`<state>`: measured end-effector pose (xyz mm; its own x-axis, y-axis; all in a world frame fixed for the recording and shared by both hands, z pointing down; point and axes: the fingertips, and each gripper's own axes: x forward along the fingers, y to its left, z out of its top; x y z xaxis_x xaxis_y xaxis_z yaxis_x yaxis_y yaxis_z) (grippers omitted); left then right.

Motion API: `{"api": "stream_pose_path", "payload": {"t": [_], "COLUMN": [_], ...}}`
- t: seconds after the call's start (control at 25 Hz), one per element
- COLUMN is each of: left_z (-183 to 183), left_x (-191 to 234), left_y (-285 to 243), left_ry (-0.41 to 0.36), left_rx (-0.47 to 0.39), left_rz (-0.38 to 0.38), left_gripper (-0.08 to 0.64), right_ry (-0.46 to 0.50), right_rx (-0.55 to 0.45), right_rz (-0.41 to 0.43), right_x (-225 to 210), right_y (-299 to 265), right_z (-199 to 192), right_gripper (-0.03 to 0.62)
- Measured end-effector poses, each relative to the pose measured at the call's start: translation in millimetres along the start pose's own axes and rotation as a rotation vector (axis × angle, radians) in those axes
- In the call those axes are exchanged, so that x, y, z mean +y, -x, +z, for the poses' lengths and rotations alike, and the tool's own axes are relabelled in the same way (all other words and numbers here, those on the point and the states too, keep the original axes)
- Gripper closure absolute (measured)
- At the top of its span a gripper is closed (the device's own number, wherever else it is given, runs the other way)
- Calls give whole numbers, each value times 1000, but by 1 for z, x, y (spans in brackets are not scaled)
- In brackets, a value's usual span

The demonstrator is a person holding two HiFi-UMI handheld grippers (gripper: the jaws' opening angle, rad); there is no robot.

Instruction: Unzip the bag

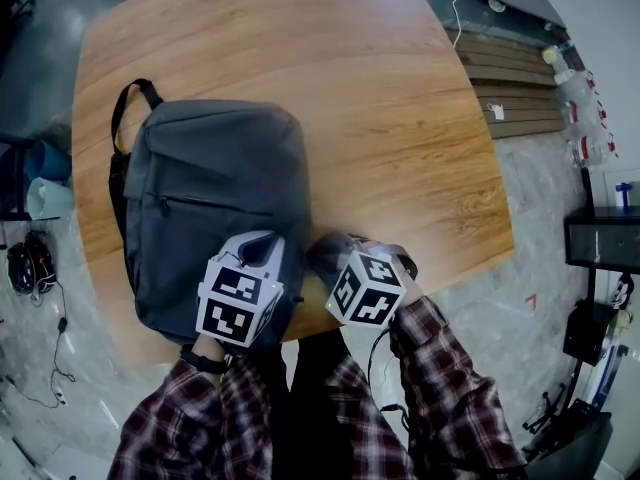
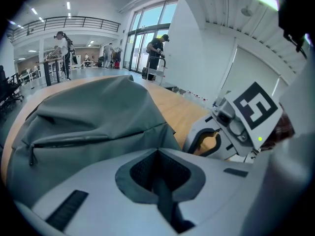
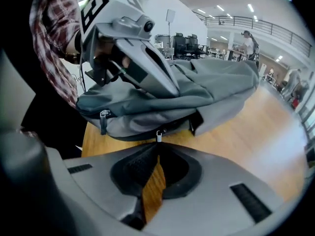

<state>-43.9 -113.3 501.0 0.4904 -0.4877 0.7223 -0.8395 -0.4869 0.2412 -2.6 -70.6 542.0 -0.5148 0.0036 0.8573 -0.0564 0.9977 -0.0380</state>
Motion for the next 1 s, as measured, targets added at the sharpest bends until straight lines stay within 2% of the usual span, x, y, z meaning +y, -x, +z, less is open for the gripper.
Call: {"api": "stream_pose_path", "payload": {"t": [0.16, 0.36, 0.48, 0.64, 0.76, 0.88, 1.0], "left_z": [3, 14, 25, 44, 58, 69, 81], "left_x": [4, 6, 10, 18, 25, 32, 45], "left_y": [-7, -20, -26, -34, -42, -48, -56], "left_ry": [13, 44, 83, 120, 140, 124, 106], "left_rx": [-8, -22, -42, -86, -114, -139, -153], "left_rz": [-4, -22, -27, -13, -2, 10, 13], "left_gripper": [554, 554, 554, 554, 554, 554, 554], "right_ry": [-92, -318, -415, -493, -566, -621, -614], "right_rx": [8, -19, -22, -18, -55, -113, -142], "right_rz": [-3, -33, -31, -43, -43, -46, -32], "right_x": [25, 40, 49, 63, 73, 80, 84], "right_y": [1, 5, 7, 8, 7, 8, 11], "right_z": [-10, -17, -18, -20, -17, -9, -1], "right_gripper": [566, 565, 565, 574, 577, 578, 578]}}
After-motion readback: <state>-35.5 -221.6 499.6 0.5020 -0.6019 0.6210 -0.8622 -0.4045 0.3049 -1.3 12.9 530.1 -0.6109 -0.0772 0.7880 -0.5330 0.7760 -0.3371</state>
